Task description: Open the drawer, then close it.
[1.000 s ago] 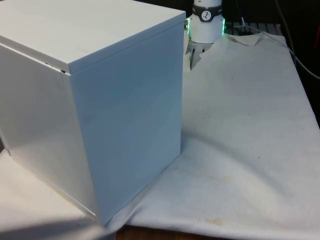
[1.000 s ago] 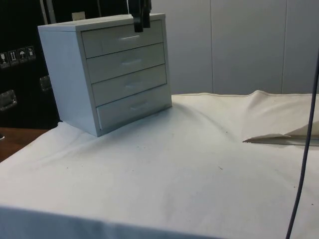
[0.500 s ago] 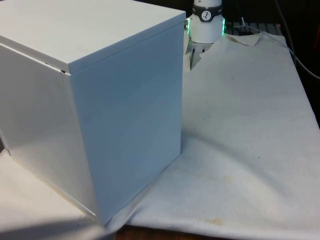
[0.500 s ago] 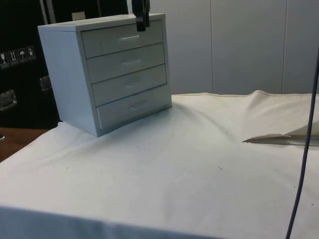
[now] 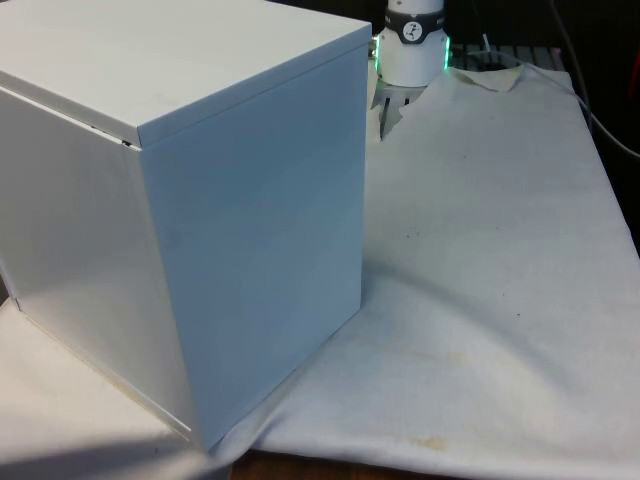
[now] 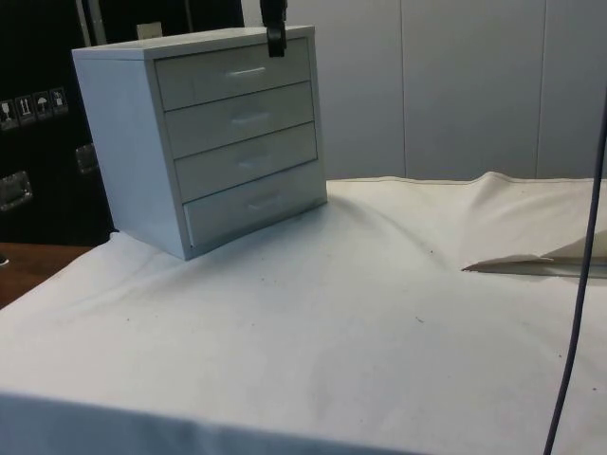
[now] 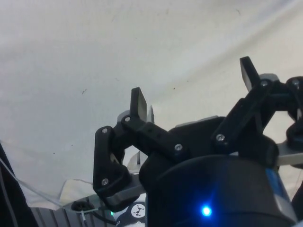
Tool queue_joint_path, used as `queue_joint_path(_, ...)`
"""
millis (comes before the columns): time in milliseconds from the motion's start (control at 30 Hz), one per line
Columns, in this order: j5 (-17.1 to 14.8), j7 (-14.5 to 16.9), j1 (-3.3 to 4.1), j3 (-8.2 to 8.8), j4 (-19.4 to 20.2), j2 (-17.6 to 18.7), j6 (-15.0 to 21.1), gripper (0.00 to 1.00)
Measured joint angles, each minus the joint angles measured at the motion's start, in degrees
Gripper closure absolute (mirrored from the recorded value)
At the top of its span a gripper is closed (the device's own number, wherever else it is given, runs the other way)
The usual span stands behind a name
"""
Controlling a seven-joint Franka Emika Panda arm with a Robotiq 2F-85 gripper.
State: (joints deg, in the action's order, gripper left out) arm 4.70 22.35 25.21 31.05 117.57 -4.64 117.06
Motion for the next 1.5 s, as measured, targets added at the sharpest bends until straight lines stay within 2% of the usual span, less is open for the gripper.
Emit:
queue_joint_path(200,0.3,3.1,0.00,0.29,0.5,-0.5,0.0,0.00)
queue_joint_path(333,0.3,3.8,0.00,0.29,0.6,-0.7,0.0,0.00)
queue_joint_path(833,0.4,9.8,-0.06,0.34,1.0,-0.7,0.0,0.00)
queue_joint_path(1300,0.4,14.4,-0.06,0.40,1.0,-0.5,0.0,0.00)
queue_joint_path(1500,0.4,15.5,-0.06,0.40,0.9,-0.3,0.0,0.00)
